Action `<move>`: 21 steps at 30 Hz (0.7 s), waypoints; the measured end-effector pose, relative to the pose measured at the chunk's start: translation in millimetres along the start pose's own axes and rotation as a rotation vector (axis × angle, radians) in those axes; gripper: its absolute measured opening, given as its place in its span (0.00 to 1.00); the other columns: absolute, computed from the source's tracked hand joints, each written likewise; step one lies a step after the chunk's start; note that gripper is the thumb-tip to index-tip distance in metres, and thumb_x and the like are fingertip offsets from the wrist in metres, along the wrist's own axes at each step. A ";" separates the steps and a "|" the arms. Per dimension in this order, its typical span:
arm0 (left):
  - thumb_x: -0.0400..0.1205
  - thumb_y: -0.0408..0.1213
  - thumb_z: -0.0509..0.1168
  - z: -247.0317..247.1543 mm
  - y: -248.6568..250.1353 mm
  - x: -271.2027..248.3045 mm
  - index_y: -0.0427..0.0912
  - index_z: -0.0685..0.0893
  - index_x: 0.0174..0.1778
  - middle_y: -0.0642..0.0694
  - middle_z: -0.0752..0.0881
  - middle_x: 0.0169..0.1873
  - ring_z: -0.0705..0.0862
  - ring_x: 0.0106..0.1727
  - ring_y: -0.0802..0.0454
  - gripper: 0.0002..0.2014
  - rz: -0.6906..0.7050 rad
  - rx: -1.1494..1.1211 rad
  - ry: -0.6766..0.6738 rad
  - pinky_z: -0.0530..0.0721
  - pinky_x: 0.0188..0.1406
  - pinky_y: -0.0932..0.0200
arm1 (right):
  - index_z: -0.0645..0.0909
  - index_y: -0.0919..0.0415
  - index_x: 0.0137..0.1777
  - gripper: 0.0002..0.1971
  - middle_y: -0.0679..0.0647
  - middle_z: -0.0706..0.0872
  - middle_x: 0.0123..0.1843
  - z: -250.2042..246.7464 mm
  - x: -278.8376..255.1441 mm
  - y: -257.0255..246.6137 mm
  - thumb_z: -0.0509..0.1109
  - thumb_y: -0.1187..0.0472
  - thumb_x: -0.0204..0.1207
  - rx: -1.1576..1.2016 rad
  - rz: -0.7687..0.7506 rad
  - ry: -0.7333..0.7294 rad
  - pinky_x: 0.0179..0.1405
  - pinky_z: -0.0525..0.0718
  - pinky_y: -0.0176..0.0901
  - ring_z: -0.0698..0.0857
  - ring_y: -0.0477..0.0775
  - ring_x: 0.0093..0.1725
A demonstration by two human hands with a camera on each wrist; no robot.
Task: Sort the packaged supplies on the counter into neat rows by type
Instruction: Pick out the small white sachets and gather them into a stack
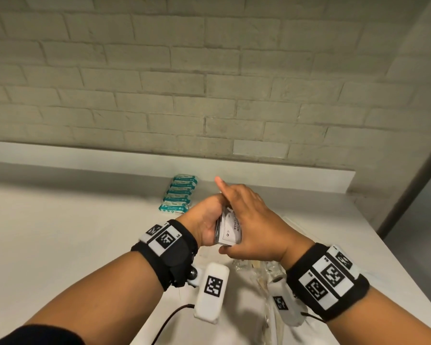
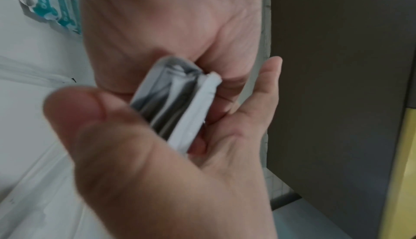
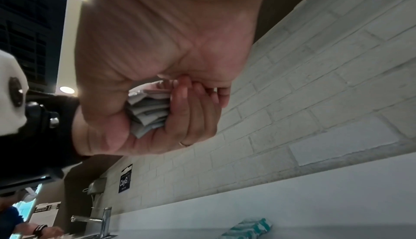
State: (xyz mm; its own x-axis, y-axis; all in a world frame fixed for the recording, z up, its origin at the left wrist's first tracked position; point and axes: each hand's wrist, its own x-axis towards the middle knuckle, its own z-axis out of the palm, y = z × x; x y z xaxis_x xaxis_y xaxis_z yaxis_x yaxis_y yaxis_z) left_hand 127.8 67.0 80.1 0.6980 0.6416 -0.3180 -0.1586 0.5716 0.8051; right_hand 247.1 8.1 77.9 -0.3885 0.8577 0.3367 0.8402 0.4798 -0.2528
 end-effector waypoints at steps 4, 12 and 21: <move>0.81 0.35 0.57 -1.4 5.0 3.7 0.39 0.81 0.43 0.43 0.81 0.31 0.83 0.32 0.48 0.08 0.208 -0.166 0.096 0.87 0.32 0.57 | 0.34 0.31 0.80 0.68 0.42 0.59 0.77 -8.1 4.0 9.3 0.86 0.46 0.55 0.543 0.212 0.017 0.72 0.69 0.36 0.63 0.39 0.76; 0.81 0.32 0.57 -11.6 12.1 15.5 0.42 0.79 0.44 0.46 0.85 0.31 0.85 0.51 0.46 0.06 0.510 -0.447 0.146 0.84 0.48 0.51 | 0.80 0.61 0.58 0.18 0.59 0.84 0.43 -1.8 20.8 10.2 0.62 0.46 0.81 1.206 0.643 -0.014 0.34 0.85 0.47 0.85 0.56 0.37; 0.83 0.38 0.64 -46.5 -2.3 32.3 0.39 0.81 0.49 0.40 0.87 0.43 0.85 0.49 0.43 0.06 0.329 -0.145 0.218 0.83 0.55 0.48 | 0.80 0.65 0.54 0.05 0.63 0.88 0.38 10.9 35.8 42.9 0.67 0.68 0.81 1.187 0.796 -0.023 0.34 0.89 0.48 0.87 0.61 0.33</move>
State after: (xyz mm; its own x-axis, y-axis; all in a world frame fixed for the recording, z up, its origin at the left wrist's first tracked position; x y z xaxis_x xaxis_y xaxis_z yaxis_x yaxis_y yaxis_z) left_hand 118.3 110.2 44.7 0.4318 0.8865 -0.1665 -0.4564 0.3740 0.8073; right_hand 265.2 61.4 69.2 0.0123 0.9645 -0.2639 0.0295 -0.2642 -0.9640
